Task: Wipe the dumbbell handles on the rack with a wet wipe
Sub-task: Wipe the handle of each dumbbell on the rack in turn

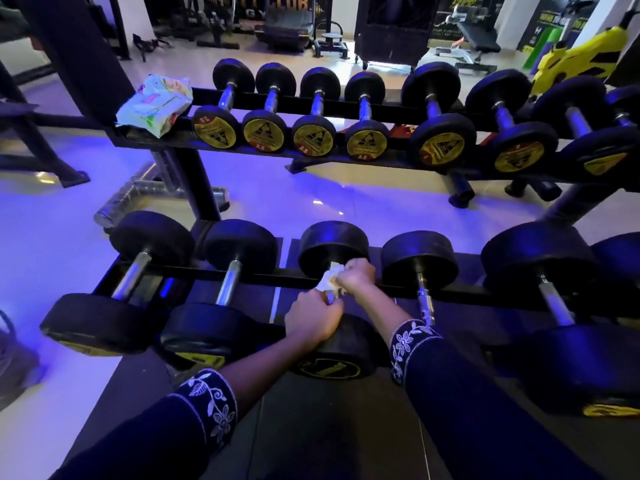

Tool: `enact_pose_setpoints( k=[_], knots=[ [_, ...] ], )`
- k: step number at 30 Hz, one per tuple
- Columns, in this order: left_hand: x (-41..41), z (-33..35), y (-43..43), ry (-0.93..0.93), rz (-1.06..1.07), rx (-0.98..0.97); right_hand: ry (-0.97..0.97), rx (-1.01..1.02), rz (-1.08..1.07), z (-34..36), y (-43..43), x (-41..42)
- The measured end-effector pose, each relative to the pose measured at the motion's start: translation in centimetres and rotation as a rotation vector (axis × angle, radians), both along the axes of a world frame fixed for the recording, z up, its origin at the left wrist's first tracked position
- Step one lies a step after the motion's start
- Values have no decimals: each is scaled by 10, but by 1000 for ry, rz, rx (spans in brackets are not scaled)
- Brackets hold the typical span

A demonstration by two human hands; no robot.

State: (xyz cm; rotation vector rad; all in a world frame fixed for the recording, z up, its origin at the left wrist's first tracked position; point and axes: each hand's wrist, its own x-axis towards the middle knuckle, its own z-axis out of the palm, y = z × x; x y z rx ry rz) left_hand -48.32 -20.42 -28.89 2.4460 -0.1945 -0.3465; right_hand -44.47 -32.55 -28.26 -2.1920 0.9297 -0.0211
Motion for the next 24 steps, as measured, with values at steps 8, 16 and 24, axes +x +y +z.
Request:
enact_pose_setpoints(
  k=[8, 16, 24],
  knots=[
    [-7, 6, 3, 53, 141, -32, 96, 137, 155, -30, -2, -41],
    [-11, 9, 8, 57, 112, -56, -78, 69, -36, -7, -5, 8],
    [0, -1, 5, 45, 31, -36, 49, 227, 87, -40, -3, -19]
  ],
)
